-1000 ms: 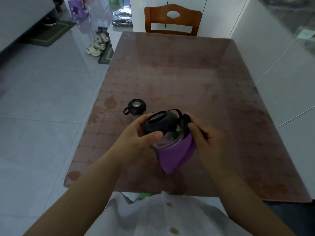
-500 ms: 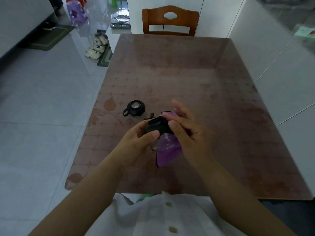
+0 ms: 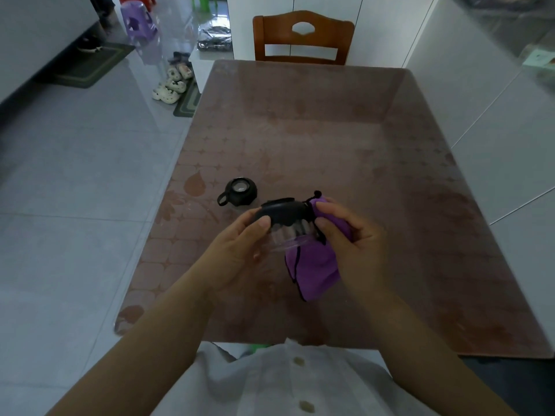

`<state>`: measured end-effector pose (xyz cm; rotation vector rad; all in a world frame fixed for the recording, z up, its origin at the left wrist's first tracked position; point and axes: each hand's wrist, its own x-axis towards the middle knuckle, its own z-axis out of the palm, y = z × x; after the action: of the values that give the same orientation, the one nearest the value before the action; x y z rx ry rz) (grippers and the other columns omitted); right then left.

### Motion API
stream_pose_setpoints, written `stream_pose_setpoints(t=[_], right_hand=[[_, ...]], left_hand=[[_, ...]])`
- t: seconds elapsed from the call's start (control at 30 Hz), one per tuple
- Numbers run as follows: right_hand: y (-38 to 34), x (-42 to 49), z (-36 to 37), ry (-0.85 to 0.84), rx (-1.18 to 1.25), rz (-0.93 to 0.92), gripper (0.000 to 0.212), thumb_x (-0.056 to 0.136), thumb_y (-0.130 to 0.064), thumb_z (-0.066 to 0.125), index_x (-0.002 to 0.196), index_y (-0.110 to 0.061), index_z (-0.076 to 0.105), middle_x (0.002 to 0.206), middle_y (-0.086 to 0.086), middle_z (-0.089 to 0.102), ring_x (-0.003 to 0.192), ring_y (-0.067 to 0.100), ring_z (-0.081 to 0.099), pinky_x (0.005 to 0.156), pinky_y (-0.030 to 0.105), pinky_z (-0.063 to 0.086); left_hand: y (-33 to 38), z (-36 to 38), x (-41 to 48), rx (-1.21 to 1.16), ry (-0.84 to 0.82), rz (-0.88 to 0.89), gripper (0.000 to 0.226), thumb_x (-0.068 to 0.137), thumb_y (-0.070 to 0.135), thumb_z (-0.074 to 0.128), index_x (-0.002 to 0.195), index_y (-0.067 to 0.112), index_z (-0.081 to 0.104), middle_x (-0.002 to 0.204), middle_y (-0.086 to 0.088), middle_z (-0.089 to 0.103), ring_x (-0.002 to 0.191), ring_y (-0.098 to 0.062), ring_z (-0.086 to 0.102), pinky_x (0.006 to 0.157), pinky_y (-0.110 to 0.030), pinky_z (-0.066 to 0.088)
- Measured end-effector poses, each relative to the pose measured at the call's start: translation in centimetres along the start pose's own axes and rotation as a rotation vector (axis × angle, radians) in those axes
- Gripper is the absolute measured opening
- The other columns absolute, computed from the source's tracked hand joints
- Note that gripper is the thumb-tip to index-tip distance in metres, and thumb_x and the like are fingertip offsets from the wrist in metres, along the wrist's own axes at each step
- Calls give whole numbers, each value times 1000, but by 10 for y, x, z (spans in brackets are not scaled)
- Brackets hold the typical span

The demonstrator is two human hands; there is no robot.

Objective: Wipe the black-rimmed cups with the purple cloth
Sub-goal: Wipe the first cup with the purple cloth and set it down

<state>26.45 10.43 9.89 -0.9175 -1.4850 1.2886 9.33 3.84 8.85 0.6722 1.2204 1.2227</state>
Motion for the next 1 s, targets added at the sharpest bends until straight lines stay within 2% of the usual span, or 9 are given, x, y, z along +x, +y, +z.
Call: stream_pose_setpoints(t=[0.07, 0.17, 0.27, 0.37, 0.47, 0.57, 0.63, 0.8, 1.0], right_hand=[[0, 0, 2, 34, 14, -12, 38, 80, 6, 62, 91, -29, 68, 101, -24, 66, 103, -6, 61, 99, 23, 45], [1, -2, 4, -2, -3, -44, 38, 80, 5, 63, 91, -30, 69, 97, -29, 68, 106, -2, 61, 96, 21, 47], [-1, 0, 1, -44, 35, 6, 35, 81, 6, 61, 90, -27, 69, 87, -29, 70, 93, -6, 64, 82, 12, 50], [-1, 10, -9, 37, 151, 90, 31, 88, 3, 54, 97, -24, 65, 82, -19, 73, 77, -1, 67, 67, 13, 52], [-5, 19, -15, 9, 50, 106, 23, 90, -21, 57, 100, -39, 66, 94, -17, 73, 92, 4, 67, 80, 22, 53], [-12, 13, 1, -168, -151, 103, 19, 92, -23, 53, 99, -36, 65, 83, -32, 67, 81, -19, 59, 73, 3, 43], [-9, 8, 11, -197, -183, 90, 25, 93, -21, 51, 114, -21, 63, 100, -20, 65, 84, -23, 56, 74, 0, 41], [-11, 5, 20, -107, -25, 259, 25, 92, -22, 52, 114, -17, 65, 99, -14, 67, 90, -12, 61, 78, 8, 48], [-8, 17, 17, -63, 168, 496, 21, 90, -14, 57, 88, -26, 73, 104, 3, 72, 101, 18, 66, 92, 39, 52]], left_hand=[[2, 4, -1, 54, -13, -51, 57, 70, 51, 66, 123, 31, 57, 121, -16, 62, 106, -33, 62, 96, -48, 47], [4, 11, -3, 176, 29, -89, 63, 66, 61, 72, 121, 37, 51, 112, -2, 63, 90, -17, 63, 76, -31, 50], [5, 11, -1, 187, 135, -40, 70, 58, 47, 82, 118, 26, 53, 110, -1, 66, 85, -9, 66, 64, -15, 50], [6, 8, 1, 158, 187, 12, 67, 50, 37, 87, 108, 26, 56, 110, 1, 68, 88, -4, 68, 66, -14, 51], [10, 8, 0, 216, 161, 78, 53, 58, 25, 81, 103, 29, 55, 104, 7, 66, 80, 7, 67, 64, -9, 51], [11, 10, 0, 292, 158, 160, 59, 61, 13, 85, 110, 25, 55, 106, 6, 64, 82, 9, 65, 66, -8, 51], [12, 11, 0, 318, 188, 218, 59, 63, 8, 84, 111, 24, 54, 105, 7, 62, 83, 9, 64, 64, -7, 50], [13, 10, 1, 417, 156, 281, 64, 53, 22, 89, 102, 38, 51, 105, 16, 60, 92, 11, 60, 74, -7, 49], [14, 10, 0, 436, 80, 319, 72, 48, 24, 90, 107, 36, 50, 103, 26, 63, 100, 10, 59, 79, -8, 48]])
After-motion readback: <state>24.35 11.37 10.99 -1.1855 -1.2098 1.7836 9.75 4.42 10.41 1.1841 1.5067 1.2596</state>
